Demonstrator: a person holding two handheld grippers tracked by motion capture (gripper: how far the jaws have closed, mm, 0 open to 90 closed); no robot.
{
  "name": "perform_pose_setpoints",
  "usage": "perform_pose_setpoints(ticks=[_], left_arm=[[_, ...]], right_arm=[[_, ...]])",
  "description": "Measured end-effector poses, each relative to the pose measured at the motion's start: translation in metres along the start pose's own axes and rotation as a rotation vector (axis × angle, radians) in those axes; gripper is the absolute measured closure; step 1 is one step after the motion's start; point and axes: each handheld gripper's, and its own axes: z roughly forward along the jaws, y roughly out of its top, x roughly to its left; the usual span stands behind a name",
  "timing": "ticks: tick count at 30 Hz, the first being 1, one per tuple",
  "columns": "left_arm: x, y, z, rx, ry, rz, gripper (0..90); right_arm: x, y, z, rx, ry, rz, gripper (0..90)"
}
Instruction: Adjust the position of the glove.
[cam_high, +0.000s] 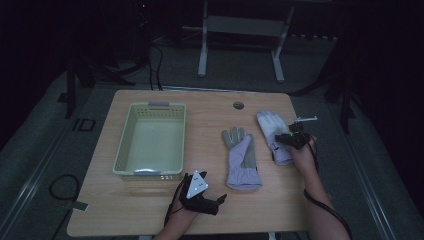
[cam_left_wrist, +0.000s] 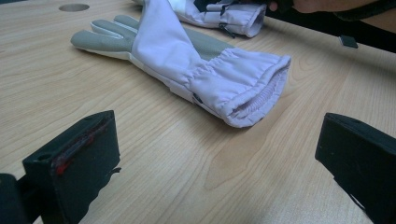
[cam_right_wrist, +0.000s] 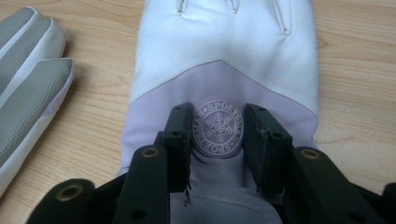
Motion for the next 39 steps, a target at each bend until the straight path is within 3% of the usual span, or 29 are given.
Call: perform_pose_setpoints(ticks=[3, 9, 13, 21, 26, 39], left_arm=[[0.0, 0.0, 0.0, 0.0, 0.0, -0.002, 0.0], [0.0, 0.0, 0.0, -0.001, -0.003, 0.002, 0.0], [0.0, 0.0, 0.0, 0.0, -0.001, 0.0, 0.1], [0.0, 0.0, 0.0, 0.0, 0.001, 0.003, 0.0], [-0.001, 0.0, 0.0, 0.001, 0.002, 0.005, 0.1], [-0.001, 0.0, 0.0, 0.001, 0.001, 0.012, 0.0]], right_arm=[[0.001, -0.001, -0.002, -0.008, 0.004, 0.027, 72.8], [-0.008, -0.006, -0.012, -0.056, 0.054, 0.115, 76.5], [-0.007, -0.008, -0.023, -0.078, 0.035, 0.138, 77.7], [0.005, -0.007, -0.058, -0.126, -0.019, 0.151, 78.0], [0.016, -0.007, -0.08, -0.15, -0.02, 0.164, 78.2], [0.049, -0.009, -0.125, -0.204, -0.013, 0.129, 78.3]])
